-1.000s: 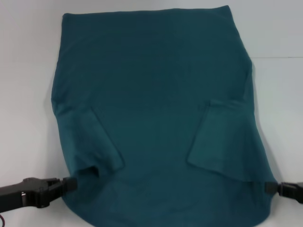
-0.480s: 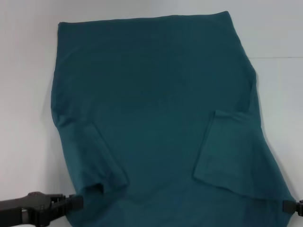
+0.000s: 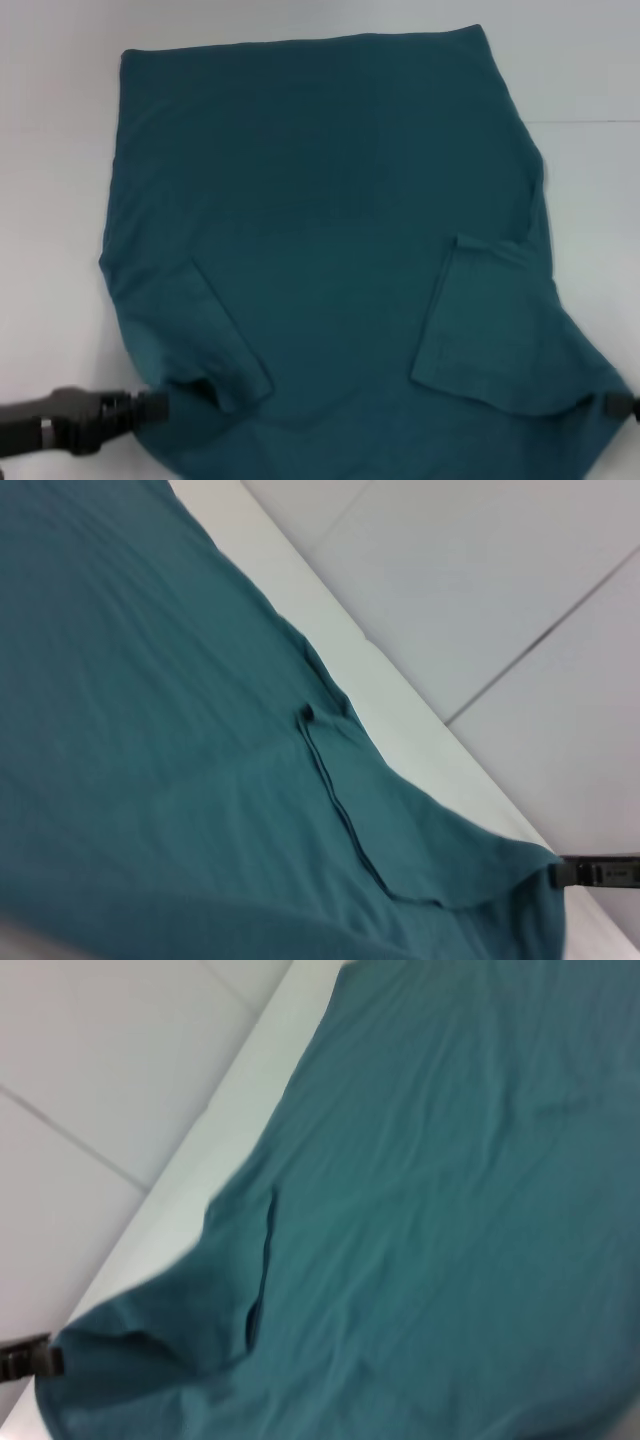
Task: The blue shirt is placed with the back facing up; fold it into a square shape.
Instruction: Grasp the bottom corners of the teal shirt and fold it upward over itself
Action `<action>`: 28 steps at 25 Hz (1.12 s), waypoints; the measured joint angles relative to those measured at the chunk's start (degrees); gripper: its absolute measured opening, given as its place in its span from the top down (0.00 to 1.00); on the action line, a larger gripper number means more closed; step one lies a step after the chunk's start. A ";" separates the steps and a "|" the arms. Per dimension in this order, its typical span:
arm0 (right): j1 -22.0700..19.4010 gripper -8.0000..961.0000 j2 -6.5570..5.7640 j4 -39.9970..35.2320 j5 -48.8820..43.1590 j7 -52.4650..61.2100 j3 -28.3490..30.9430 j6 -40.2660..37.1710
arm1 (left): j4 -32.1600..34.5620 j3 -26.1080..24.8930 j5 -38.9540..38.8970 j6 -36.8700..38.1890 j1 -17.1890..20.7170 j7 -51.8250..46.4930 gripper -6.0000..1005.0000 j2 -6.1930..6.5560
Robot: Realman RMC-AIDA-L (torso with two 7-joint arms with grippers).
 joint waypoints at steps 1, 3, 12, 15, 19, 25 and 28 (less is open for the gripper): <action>0.68 0.95 -0.01 0.03 0.10 0.20 0.71 0.33 | -0.16 -0.12 -0.05 -0.70 -0.74 -0.11 0.95 0.23; 2.00 0.95 0.00 0.27 0.24 0.34 2.10 1.12 | -1.01 -0.75 -0.06 -2.37 -2.56 -0.52 0.95 0.80; 11.52 0.95 1.12 1.45 0.33 2.58 3.80 11.86 | -9.05 -5.61 -0.31 -15.99 -13.65 -2.57 0.96 3.63; 14.83 0.95 1.47 3.15 0.87 2.60 3.99 17.84 | -11.40 -6.08 -1.06 -22.61 -17.16 -3.10 0.96 3.75; 18.74 0.95 1.92 4.53 1.19 2.17 3.55 26.06 | -14.39 -5.99 -3.70 -31.57 -20.87 -3.02 0.96 3.83; 23.99 0.95 2.66 4.85 1.20 1.98 2.78 36.43 | -16.97 -5.86 -8.76 -41.79 -24.28 -1.80 0.96 3.88; 26.59 0.95 2.51 6.44 1.21 1.76 2.24 43.12 | -18.81 -5.74 -12.70 -47.03 -25.60 1.19 0.96 3.62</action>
